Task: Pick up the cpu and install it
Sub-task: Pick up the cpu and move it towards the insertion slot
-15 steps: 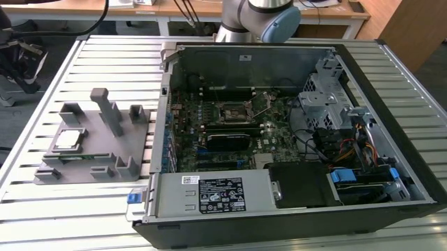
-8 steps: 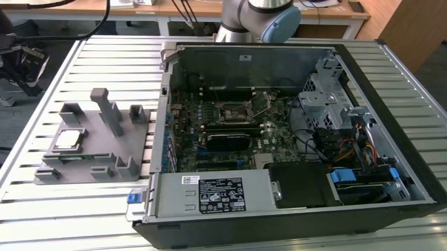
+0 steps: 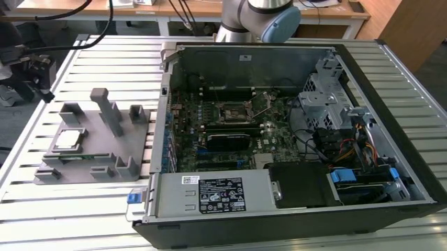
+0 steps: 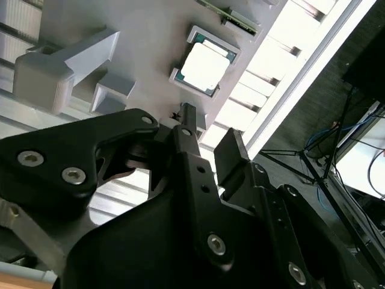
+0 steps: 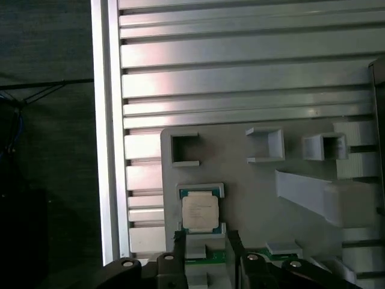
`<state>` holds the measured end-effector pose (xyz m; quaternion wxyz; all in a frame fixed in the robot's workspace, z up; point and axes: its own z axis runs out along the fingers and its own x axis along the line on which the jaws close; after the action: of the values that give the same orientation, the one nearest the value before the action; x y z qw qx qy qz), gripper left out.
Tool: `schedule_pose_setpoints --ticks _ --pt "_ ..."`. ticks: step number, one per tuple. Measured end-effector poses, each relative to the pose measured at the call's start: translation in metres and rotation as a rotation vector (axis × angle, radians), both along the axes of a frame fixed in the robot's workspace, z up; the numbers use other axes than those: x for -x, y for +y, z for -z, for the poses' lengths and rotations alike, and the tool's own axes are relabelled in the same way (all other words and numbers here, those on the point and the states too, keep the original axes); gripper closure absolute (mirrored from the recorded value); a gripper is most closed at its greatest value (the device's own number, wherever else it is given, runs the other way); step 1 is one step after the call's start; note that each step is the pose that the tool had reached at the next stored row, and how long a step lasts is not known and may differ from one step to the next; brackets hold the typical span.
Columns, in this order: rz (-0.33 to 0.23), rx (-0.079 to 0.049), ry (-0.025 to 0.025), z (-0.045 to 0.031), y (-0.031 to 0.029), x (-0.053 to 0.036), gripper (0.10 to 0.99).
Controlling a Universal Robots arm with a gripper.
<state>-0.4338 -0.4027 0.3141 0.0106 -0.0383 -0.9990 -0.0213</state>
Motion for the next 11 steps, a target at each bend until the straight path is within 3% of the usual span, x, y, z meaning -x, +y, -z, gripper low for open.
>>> schedule_pose_setpoints --ticks 5,7,8,11 --pt "0.0 0.0 0.0 0.009 0.0 -0.0009 0.506" --pt "-0.007 0.0 0.0001 0.0126 0.0 -0.0008 0.506" --pt "-0.012 0.0 0.0001 0.0144 -0.0001 -0.0005 0.439" --pt "-0.014 0.0 0.0002 0.0198 -0.0002 0.0024 0.439"
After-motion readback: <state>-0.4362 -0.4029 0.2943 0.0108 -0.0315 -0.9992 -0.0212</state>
